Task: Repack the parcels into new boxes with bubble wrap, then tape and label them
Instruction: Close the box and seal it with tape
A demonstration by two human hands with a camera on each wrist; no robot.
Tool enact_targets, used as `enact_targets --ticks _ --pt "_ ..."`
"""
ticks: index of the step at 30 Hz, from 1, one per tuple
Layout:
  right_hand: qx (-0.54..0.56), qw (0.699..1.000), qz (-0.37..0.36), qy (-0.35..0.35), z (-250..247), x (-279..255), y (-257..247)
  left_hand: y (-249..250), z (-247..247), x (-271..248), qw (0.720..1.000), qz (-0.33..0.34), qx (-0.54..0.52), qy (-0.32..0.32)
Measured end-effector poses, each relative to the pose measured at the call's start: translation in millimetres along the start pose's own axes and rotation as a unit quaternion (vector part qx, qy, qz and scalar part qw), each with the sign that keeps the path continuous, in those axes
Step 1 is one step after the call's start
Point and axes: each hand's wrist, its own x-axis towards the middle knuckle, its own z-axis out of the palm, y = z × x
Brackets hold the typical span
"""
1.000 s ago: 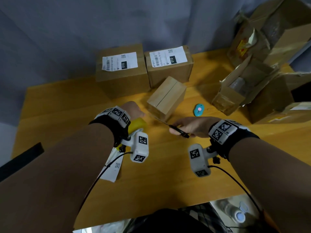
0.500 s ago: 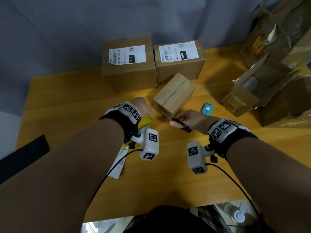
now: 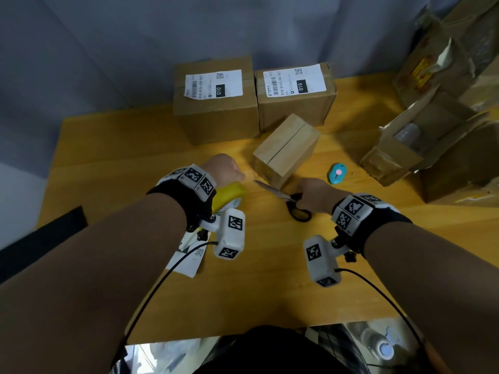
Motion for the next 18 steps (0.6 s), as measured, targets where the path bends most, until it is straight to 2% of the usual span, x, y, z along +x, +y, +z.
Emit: enact_targets --ticks 3,5,6,7,8,11,15,18 --pt "0.021 0.989 -0.014 0.148 -17.7 -14.2 -12.6 -6.7 -1.6 -10.0 0.999 0.006 -0.021 0.031" --pt "0.015 0.961 -0.048 0.272 -27.6 -20.5 -25.9 -14.1 -0.9 -15.7 0.998 0.006 -0.031 0.058" --pt "0.001 0.948 -0.077 0.308 -29.9 -19.2 -33.6 -18.3 0.2 -19.0 0.997 0.01 -0.041 0.072" --pt "-0.017 0.942 -0.104 0.32 -30.1 -13.4 -40.3 -22.0 1.4 -21.6 0.995 0.011 -0.058 0.085" --pt "-0.036 0.946 -0.113 0.303 -28.8 -5.2 -46.3 -24.9 2.7 -24.4 0.993 0.016 -0.075 0.094" --pt "-0.092 0.962 -0.077 0.245 -15.1 23.1 -55.2 -31.0 6.8 -29.1 0.987 0.02 -0.118 0.106" --pt "-0.167 0.949 -0.044 0.263 2.7 42.7 -61.0 -33.2 6.1 -34.6 0.98 0.025 -0.147 0.133" --pt "-0.184 0.942 -0.018 0.279 5.5 46.6 -68.5 -32.9 3.8 -37.2 0.977 0.025 -0.162 0.136"
